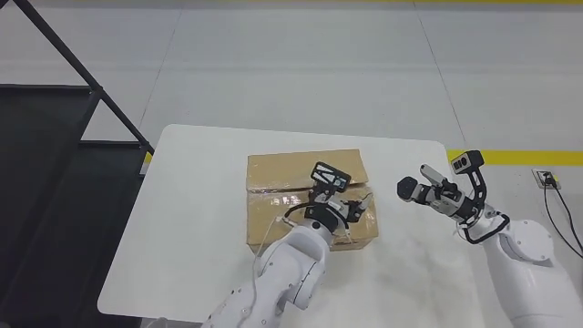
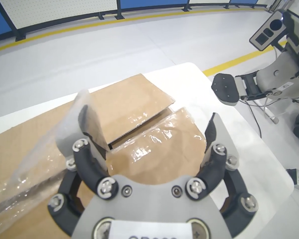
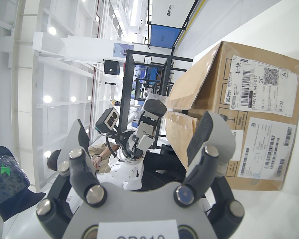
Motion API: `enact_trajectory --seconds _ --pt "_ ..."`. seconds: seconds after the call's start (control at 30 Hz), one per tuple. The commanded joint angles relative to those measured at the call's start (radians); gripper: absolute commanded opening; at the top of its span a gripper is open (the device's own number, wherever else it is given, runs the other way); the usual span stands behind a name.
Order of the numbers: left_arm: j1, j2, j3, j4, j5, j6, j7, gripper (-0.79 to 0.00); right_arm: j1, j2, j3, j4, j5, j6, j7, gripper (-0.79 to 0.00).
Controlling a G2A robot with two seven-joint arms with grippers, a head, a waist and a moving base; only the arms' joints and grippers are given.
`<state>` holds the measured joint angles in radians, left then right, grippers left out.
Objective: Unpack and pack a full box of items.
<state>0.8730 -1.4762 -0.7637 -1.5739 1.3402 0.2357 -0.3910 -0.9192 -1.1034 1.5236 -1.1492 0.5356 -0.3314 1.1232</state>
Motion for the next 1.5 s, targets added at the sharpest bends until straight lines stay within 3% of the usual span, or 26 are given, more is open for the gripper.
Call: enact_trajectory --seconds 0.0,0.13,0.4,0.6,0.83,1.47 --pt "-0.002 -0.001 0.017 0.011 0.061 -0.015 -0.009 0.0 0.0 0.001 0.0 0.002 0.002 0.0 -0.001 0.0" --pt "0.005 -0.006 0.025 0.017 0.137 -0.01 -0.007 0.0 -0.001 0.004 0.002 0.008 0.01 -0.004 -0.001 0.0" --pt "0.01 -0.008 0.02 0.011 0.13 0.0 0.003 0.0 -0.023 0.013 0.039 0.012 0.04 -0.038 -0.02 0.0" --pt "0.01 -0.008 0.02 0.011 0.13 0.0 0.003 0.0 -0.068 0.029 0.106 -0.016 0.001 -0.053 -0.097 0.0" --pt "0.01 -0.01 0.025 0.02 0.201 -0.021 0.001 0.0 -0.129 0.044 0.183 -0.017 0.04 -0.051 -0.107 0.0" --pt "-0.052 -0.074 0.13 0.107 0.466 -0.058 -0.123 0.0 -0.147 0.056 0.2 0.037 0.09 -0.073 -0.078 0.0"
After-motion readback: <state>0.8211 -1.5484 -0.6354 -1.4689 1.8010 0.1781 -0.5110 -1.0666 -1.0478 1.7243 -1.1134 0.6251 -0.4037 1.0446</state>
